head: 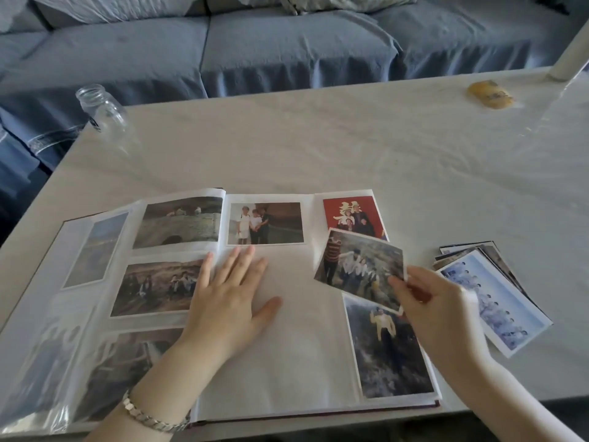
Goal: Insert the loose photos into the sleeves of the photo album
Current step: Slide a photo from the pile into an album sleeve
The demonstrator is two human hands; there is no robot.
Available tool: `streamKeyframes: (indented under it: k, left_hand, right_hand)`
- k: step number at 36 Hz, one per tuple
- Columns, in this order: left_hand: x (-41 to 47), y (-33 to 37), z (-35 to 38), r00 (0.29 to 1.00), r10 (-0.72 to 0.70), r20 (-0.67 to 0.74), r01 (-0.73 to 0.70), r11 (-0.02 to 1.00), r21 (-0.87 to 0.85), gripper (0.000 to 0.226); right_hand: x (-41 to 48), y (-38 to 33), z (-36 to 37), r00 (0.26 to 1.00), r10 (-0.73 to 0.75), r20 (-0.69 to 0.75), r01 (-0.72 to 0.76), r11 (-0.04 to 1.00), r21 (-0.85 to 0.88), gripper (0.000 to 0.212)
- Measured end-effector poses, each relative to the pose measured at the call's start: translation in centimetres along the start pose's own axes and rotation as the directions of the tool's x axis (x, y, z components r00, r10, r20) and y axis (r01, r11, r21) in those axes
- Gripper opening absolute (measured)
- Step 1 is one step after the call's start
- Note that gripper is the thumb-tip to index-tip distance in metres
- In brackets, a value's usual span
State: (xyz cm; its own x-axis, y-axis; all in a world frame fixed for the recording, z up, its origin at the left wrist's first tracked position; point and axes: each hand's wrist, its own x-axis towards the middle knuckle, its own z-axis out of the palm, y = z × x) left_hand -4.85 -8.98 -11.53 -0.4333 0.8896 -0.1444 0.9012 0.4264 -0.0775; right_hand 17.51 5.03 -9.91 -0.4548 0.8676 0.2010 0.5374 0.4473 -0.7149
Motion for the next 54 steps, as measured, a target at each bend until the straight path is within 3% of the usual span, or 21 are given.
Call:
streamKeyframes:
  k: [4,6,11,20,23,28,34,38,43,48,52,54]
  left_hand:
    - [0.0,0.0,-0.1,1.0,0.009,-0.023,-0.01,1.0,-0.015,0.068]
    - [0.1,-0.1,0.1,0.999,0.01,-0.054,-0.011,1.0,-0.023,0.065]
    - [0.0,0.0,0.4,0.996,0.014,-0.092,-0.017,0.999,-0.031,0.063]
    - [1.3,-1.4,-0.1,0.973,0.045,-0.227,-0.093,0.974,-0.205,0.045]
    - [2.8,-3.3,-1.2,0.964,0.026,-0.264,-0.071,0.984,-0.165,0.031]
    - [4.1,-5.5,-1.3,0.991,-0.022,-0.135,-0.013,0.968,-0.252,0.04]
    - [3.7,-5.3,-0.5,0.976,-0.054,-0.21,-0.019,0.944,-0.33,0.038]
    - [3.8,-5.2,-0.3,0.97,-0.061,-0.236,-0.026,0.936,-0.351,0.038]
    - [3.8,-5.3,-0.2,0.969,-0.067,-0.238,-0.023,0.934,-0.356,0.039]
    - [3.6,-5.2,-0.2,0.97,-0.076,-0.231,-0.017,0.926,-0.378,0.039]
    - [3.7,-5.2,-0.3,0.97,-0.078,-0.229,-0.016,0.924,-0.383,0.039]
    - [3.6,-5.2,-0.2,0.97,-0.076,-0.23,-0.018,0.924,-0.382,0.039]
  right_hand:
    - [-0.5,-0.8,0.8,0.981,0.115,0.157,-0.134,0.985,0.113,0.006]
    - [-0.2,-0.9,0.8,0.946,0.203,0.253,-0.248,0.955,0.161,0.016]
    - [1.6,0.0,0.3,0.85,0.32,0.418,-0.433,0.876,0.211,0.011]
    - [4.2,-0.6,2.1,0.784,0.287,0.551,-0.433,0.888,0.154,0.006]
    - [4.4,-1.5,3.4,0.765,0.279,0.581,-0.419,0.9,0.121,0.004]
    - [4.6,-3.6,5.2,0.764,0.234,0.602,-0.334,0.941,0.058,0.013]
    - [5.2,-4.2,5.6,0.736,0.229,0.637,-0.3,0.954,0.003,0.018]
    - [5.3,-2.9,5.2,0.787,0.255,0.562,-0.355,0.932,0.074,0.013]
    - [5.1,-2.5,5.5,0.8,0.296,0.522,-0.418,0.899,0.13,0.009]
    - [5.0,-2.8,5.7,0.817,0.304,0.49,-0.416,0.899,0.137,0.014]
    - [4.7,-3.6,5.5,0.856,0.262,0.447,-0.322,0.945,0.062,0.01]
    - [4.6,-3.8,5.4,0.848,0.274,0.454,-0.359,0.927,0.111,0.01]
